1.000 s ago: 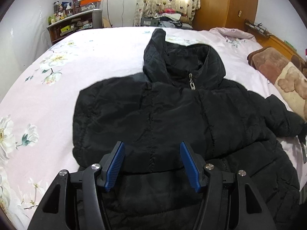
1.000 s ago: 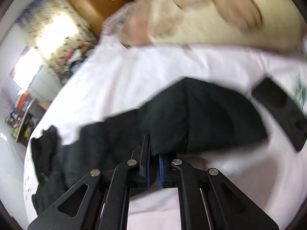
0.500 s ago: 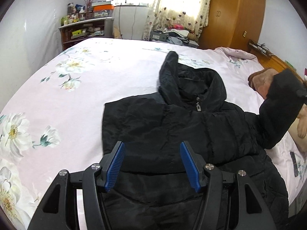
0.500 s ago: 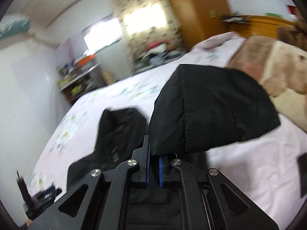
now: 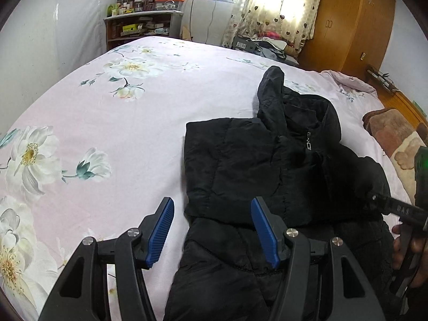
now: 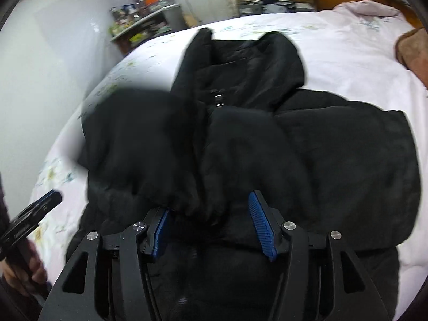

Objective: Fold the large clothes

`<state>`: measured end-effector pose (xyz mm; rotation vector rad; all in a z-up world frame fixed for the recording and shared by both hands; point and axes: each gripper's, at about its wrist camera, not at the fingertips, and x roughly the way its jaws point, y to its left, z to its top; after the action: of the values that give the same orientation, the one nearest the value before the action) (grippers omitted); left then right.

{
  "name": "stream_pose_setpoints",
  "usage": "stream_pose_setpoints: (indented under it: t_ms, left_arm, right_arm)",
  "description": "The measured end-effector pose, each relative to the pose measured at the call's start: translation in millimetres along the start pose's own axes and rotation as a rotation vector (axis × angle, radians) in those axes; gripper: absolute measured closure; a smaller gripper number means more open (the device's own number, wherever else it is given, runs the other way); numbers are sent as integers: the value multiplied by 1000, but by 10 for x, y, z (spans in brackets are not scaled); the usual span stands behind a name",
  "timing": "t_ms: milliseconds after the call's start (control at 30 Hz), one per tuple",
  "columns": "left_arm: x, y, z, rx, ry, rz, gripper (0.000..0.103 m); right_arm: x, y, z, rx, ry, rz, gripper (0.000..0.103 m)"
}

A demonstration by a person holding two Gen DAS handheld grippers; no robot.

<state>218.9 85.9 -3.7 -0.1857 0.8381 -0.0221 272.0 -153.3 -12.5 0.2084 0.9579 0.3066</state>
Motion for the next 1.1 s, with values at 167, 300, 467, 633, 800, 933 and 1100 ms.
stream_pose_setpoints:
  t_ms: [167,300,467,633,800,933,1100]
  left_arm:
    - [-129,-208,139,25,-40,-45,41]
    - [-107,-606,271,90,-62,-99,41]
    - [210,-1242,331,189,-53,-198,41]
    - [926,-1504,179,241,73,-115,63]
    - [1251,-1280,-2,210,101,-78,62]
    - [1309,-1308,-41,222,104,-64,61]
    - [998,-1318,158,196,111,-84,64]
  right_arm:
    - [-427,159,-42,-82,-75,71,47]
    - [-813,-235,-57,-39,-172,-21,47]
    - [-943,-1065,-56,104,-178,-212,48]
    - [-701,-1486,-72,147,-122,-291,67]
    - [-174,-1534,-192,94,-16,-317,68]
    - [35,-1526,-249,67,0,-359,68]
    - [-347,-1513,-121,83,-30,-342,68]
